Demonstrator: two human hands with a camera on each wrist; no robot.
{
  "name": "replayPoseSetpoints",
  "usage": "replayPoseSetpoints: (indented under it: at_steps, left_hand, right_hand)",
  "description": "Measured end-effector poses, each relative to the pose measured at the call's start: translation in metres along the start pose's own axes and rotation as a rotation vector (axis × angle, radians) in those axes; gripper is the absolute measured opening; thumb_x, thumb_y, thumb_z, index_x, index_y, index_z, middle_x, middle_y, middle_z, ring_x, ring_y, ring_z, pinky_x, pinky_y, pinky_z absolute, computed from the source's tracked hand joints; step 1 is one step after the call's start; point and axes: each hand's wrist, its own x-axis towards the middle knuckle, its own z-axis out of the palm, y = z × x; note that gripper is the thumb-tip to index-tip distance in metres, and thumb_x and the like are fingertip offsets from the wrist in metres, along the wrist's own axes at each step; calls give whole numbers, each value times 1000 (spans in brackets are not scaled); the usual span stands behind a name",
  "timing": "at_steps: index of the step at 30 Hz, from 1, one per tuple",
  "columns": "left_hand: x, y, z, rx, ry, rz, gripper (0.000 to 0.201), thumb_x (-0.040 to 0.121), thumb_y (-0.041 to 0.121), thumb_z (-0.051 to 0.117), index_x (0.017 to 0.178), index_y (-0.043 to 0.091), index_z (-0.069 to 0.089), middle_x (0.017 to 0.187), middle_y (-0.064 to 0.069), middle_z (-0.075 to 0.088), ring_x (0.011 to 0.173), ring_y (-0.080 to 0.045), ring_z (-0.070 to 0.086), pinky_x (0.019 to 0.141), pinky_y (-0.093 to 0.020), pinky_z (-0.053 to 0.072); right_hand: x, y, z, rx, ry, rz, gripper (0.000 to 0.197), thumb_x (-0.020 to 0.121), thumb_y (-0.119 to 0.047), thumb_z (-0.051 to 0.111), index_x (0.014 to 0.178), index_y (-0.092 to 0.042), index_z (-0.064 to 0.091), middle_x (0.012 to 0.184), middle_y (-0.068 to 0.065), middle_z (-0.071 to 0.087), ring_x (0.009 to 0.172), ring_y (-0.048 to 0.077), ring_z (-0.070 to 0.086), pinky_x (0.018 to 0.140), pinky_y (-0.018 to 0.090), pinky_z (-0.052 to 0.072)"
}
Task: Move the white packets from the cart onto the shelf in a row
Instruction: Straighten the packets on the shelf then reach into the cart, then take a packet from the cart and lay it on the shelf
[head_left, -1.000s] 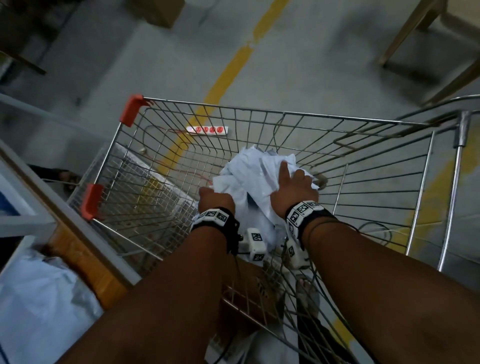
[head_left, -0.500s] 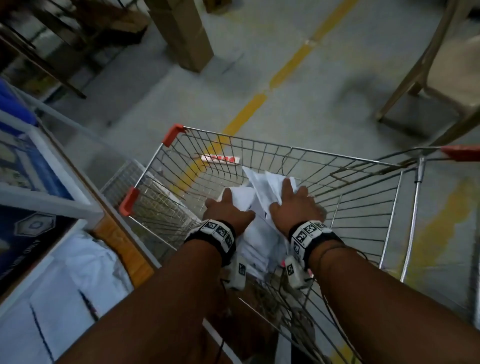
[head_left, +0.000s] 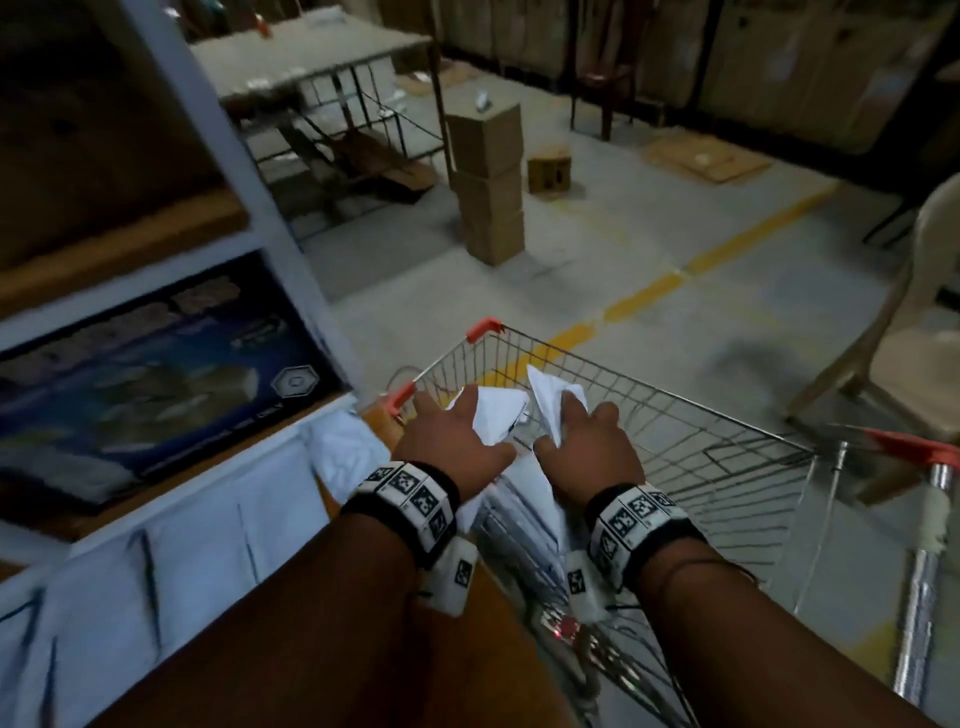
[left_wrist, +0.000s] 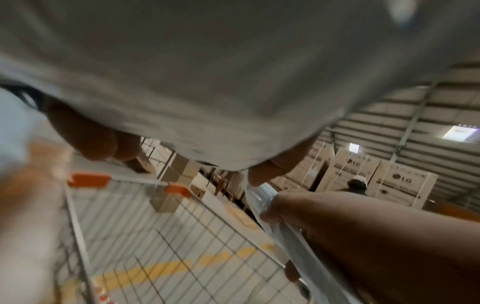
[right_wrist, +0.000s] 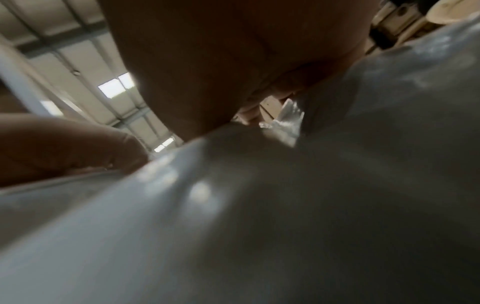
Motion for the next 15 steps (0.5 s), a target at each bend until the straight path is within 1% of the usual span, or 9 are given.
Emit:
replayPoseSetpoints:
  at_steps: [3, 4, 6, 8, 10, 12, 15]
  left_hand:
    - [-35, -45, -27, -28, 97, -33, 99, 64, 76, 54, 151, 40, 25, 147, -15, 30, 127, -40, 52, 102, -45, 50]
    - [-48, -61, -34, -38, 102, -51, 98, 66, 76, 54, 152, 38, 24, 146, -15, 30, 127, -41, 50, 102, -46, 49]
    - [-72, -98, -47, -73, 99, -113, 101, 71, 77, 54, 155, 34, 17, 152, -17, 25, 133, -42, 43, 105, -48, 45]
    - [-96, -139, -59, -134, 114, -178, 107, 72, 77, 53, 159, 31, 12, 156, -17, 22, 137, -42, 38, 106, -48, 43]
    - [-120, -182, -66, -186, 131, -208, 106, 74, 72, 56, 160, 31, 10, 155, -17, 22, 138, -42, 35, 107, -48, 42]
    - [-147, -227, -71, -188, 156, -215, 103, 76, 69, 56, 160, 31, 9, 154, -18, 22, 138, -43, 34, 108, -48, 41]
    - [-184, -291, -77, -186, 203, -282, 99, 78, 67, 54, 159, 29, 10, 155, -16, 21, 139, -42, 32, 109, -48, 40]
  right_hand:
    - [-28, -57, -1, -11, -2, -62, 75, 87, -59, 49, 152, -31, 28, 129, 15, 39, 106, 45, 60, 91, 49, 54]
    - [-39, -77, 1, -16, -12, -79, 77, 84, -62, 49, 152, -30, 30, 129, 15, 39, 108, 45, 60, 93, 49, 54]
    - [-61, -118, 10, -19, -36, -121, 83, 80, -68, 49, 151, -30, 31, 132, 15, 39, 112, 45, 59, 96, 51, 53]
    - [-84, -159, 24, -19, -60, -173, 83, 80, -71, 53, 150, -30, 32, 132, 16, 39, 114, 45, 58, 99, 52, 51]
    - [-106, -197, 41, -51, -78, -219, 76, 81, -70, 53, 143, -29, 37, 127, 16, 40, 114, 46, 59, 98, 52, 51]
    - [-129, -233, 61, -78, -88, -265, 65, 84, -71, 53, 132, -27, 42, 123, 16, 41, 110, 46, 60, 96, 52, 51]
    - [-157, -284, 94, -121, -155, -331, 55, 81, -60, 58, 120, -24, 43, 125, 16, 39, 107, 45, 60, 88, 48, 51]
